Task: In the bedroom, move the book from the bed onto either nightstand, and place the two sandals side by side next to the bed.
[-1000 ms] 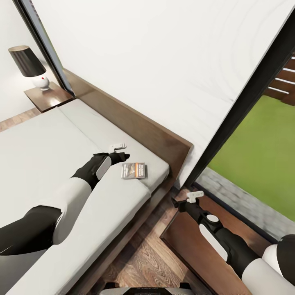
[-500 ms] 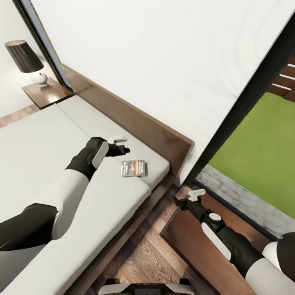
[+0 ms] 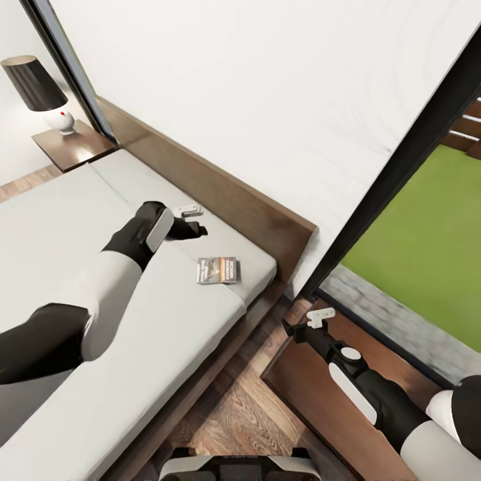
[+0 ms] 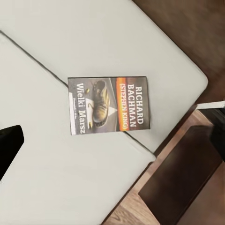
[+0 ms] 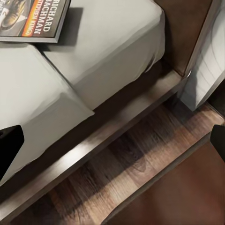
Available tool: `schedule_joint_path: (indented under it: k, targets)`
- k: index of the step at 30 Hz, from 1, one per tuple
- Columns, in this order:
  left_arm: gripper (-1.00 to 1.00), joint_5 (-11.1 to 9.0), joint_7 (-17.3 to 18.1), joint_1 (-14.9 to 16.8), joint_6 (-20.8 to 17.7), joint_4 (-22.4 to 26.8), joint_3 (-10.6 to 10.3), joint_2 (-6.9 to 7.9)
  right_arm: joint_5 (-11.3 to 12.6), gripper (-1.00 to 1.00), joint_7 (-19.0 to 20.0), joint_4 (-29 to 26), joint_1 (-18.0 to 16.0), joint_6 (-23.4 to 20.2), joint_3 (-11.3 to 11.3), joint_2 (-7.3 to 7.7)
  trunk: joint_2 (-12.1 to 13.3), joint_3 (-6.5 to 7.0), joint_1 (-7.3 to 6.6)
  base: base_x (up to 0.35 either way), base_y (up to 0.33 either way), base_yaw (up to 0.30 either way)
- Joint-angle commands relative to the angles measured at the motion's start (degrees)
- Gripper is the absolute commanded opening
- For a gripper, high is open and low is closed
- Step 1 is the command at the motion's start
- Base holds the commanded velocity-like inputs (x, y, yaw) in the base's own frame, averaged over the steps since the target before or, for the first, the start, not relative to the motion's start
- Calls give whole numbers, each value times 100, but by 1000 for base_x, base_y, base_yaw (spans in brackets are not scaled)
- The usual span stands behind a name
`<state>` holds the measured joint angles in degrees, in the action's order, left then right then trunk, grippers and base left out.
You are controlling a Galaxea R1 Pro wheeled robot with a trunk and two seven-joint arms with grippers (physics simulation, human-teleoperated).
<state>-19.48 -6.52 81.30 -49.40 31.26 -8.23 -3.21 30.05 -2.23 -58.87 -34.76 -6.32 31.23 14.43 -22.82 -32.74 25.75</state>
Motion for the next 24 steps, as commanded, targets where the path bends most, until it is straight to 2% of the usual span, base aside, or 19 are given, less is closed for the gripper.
schedule_joint_path:
  k: [1, 2, 3, 8, 11, 17, 21, 22, 23, 24]
  targets:
    - [100, -64, -56, 106, -11, -107, -23, 8, 45, 100, -23, -11, -5, -15, 17, 7, -10, -18, 3, 0, 0, 0]
    - [100, -65, -52, 522, -1, -465, -21, 79, 45, 100, -23, -11, -5, -10, 13, 7, -10, -27, 3, 0, 0, 0]
    - [100, -69, -52, 623, 0, -541, -21, 114, 45, 100, -23, -11, -5, -7, 10, 7, -10, -36, 3, 0, 0, 0]
    - [100, -88, -29, 682, 2, -633, -21, 126, 48, 100, -22, -24, -5, 10, 11, 7, -10, -81, 3, 0, 0, 0]
    - [100, -90, -13, 691, 8, -799, -21, 82, 41, 100, -28, -239, 16, -11, 9, 11, -10, -108, 3, 0, 0, 0]
    - [100, -91, -3, 694, 8, -874, -15, 30, 43, 100, -29, -436, 46, -28, 2, 122, -10, -162, 3, 0, 0, 0]
    - [100, -83, 1, 691, -2, -884, -25, 30, 55, 100, -22, -748, 53, -117, 2, 353, -10, -198, 3, 0, 0, 0]
    - [100, -82, 6, 687, -7, -889, -28, 31, 93, 100, -13, -969, 55, -278, 1, 494, -10, -207, 3, 0, 0, 0]
    - [100, -82, 9, 685, -9, -890, -28, 31, 118, 100, -11, -1018, 56, -326, -1, 516, -10, -216, 3, 0, 0, 0]
    - [100, -82, 14, 685, -23, -892, -29, 31, 252, 100, -12, -1163, 56, -477, -9, 560, -10, -225, 3, 0, 0, 0]
